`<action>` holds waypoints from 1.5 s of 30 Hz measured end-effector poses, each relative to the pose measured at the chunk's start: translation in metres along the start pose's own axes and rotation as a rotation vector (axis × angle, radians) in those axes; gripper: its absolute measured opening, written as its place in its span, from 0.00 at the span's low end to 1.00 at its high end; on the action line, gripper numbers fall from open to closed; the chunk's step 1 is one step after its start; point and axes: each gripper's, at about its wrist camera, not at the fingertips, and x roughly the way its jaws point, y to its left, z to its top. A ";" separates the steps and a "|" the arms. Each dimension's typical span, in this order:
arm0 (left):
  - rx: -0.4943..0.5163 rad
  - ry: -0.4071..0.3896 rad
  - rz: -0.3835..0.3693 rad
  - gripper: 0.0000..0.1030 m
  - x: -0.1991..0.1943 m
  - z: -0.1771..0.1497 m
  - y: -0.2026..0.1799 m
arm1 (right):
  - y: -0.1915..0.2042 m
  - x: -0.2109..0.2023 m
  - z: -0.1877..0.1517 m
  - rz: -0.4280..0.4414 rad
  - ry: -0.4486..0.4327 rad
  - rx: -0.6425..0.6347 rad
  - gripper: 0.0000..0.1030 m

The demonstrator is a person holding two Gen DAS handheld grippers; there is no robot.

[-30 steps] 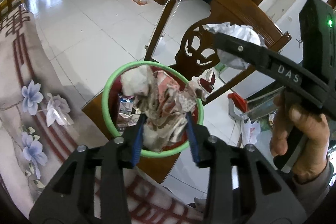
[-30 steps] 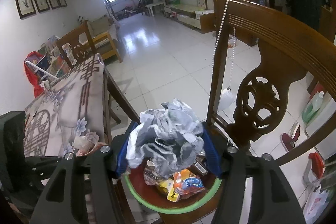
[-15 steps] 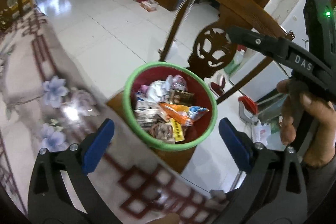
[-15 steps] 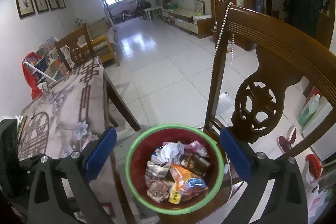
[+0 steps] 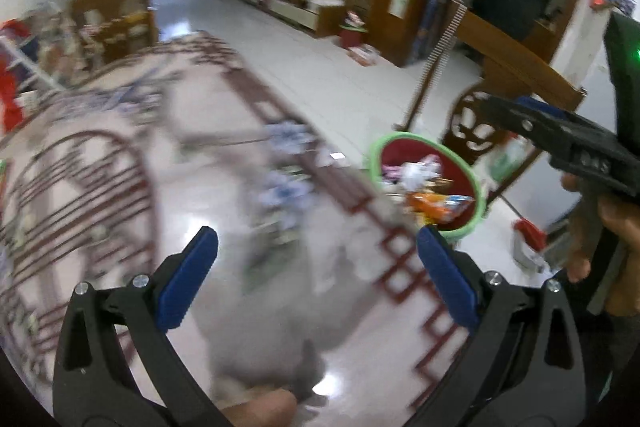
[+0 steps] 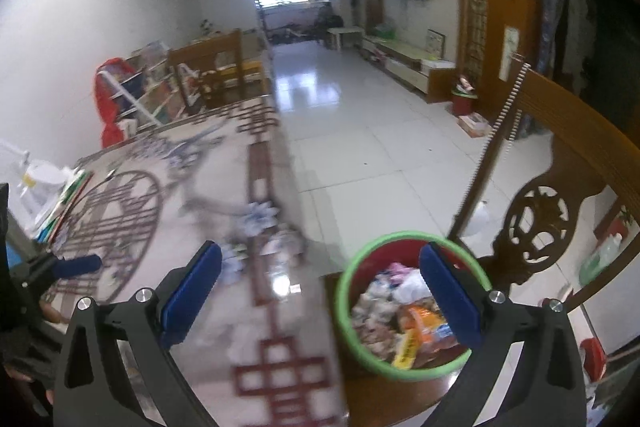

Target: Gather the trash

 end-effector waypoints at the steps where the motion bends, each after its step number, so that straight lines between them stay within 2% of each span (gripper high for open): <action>1: -0.018 -0.013 0.019 0.95 -0.009 -0.005 0.009 | 0.014 -0.004 -0.005 0.004 -0.006 -0.015 0.93; 5: -0.093 -0.083 0.074 0.95 -0.047 -0.028 0.045 | 0.062 -0.012 -0.023 0.027 -0.003 -0.061 0.93; 9: -0.156 -0.153 0.176 0.95 -0.082 -0.056 0.079 | 0.105 -0.021 -0.044 0.062 -0.020 -0.093 0.93; 14: -0.175 -0.216 0.276 0.95 -0.104 -0.088 0.102 | 0.148 -0.025 -0.068 0.083 -0.043 -0.155 0.93; 17: -0.181 -0.216 0.320 0.95 -0.105 -0.103 0.110 | 0.162 -0.025 -0.079 0.083 -0.052 -0.178 0.93; 25: -0.232 -0.212 0.328 0.95 -0.105 -0.128 0.120 | 0.170 -0.025 -0.094 0.062 -0.079 -0.170 0.93; 30: -0.209 -0.248 0.349 0.95 -0.110 -0.128 0.114 | 0.164 -0.022 -0.096 0.062 -0.076 -0.155 0.93; 45: -0.235 -0.255 0.342 0.95 -0.110 -0.129 0.109 | 0.168 -0.024 -0.098 0.066 -0.097 -0.166 0.93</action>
